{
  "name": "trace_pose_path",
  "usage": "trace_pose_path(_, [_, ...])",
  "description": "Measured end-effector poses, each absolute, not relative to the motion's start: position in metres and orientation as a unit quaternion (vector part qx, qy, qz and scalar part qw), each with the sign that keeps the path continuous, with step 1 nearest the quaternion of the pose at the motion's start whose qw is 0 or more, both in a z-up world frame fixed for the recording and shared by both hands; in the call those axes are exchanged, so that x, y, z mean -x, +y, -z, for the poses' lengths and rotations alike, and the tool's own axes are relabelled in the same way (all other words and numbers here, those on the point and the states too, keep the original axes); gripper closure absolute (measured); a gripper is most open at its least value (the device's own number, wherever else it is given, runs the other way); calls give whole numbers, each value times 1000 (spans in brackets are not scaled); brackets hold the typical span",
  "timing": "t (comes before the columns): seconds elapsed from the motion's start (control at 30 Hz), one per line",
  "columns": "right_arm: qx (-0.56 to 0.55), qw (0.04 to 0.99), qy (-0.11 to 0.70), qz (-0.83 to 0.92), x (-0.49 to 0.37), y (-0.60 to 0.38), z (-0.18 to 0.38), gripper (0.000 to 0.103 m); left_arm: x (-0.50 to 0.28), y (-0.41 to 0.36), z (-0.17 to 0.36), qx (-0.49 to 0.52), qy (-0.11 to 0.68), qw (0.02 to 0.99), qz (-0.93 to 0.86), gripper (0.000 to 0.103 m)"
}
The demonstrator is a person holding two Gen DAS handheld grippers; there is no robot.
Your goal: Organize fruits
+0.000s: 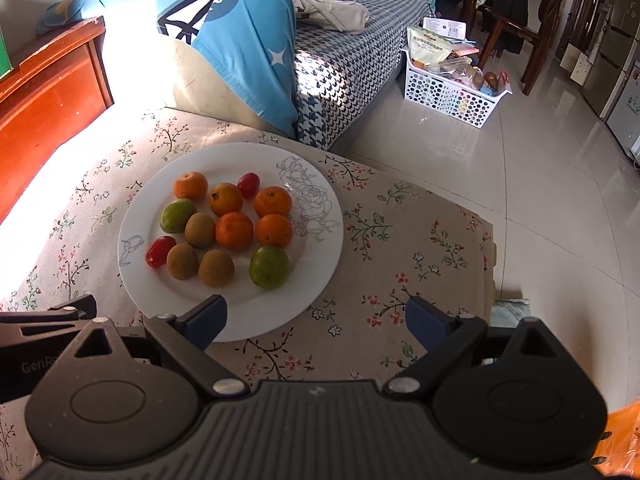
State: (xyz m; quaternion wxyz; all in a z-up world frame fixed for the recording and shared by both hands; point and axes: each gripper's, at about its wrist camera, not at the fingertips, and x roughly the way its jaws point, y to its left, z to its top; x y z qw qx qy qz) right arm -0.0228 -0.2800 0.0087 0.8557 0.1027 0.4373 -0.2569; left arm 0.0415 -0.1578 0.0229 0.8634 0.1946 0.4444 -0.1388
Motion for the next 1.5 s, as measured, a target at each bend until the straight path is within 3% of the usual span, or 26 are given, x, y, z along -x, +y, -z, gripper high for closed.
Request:
trace_pose_path(0.83, [-107,877,408,229,30,-272,-10,7,-33,-146,-30,-203,424,872,135,9])
trace_pose_path(1.5, [-124,890,409,160,69,-228,14,7,7,-85,-17,-178,445,869,120,9])
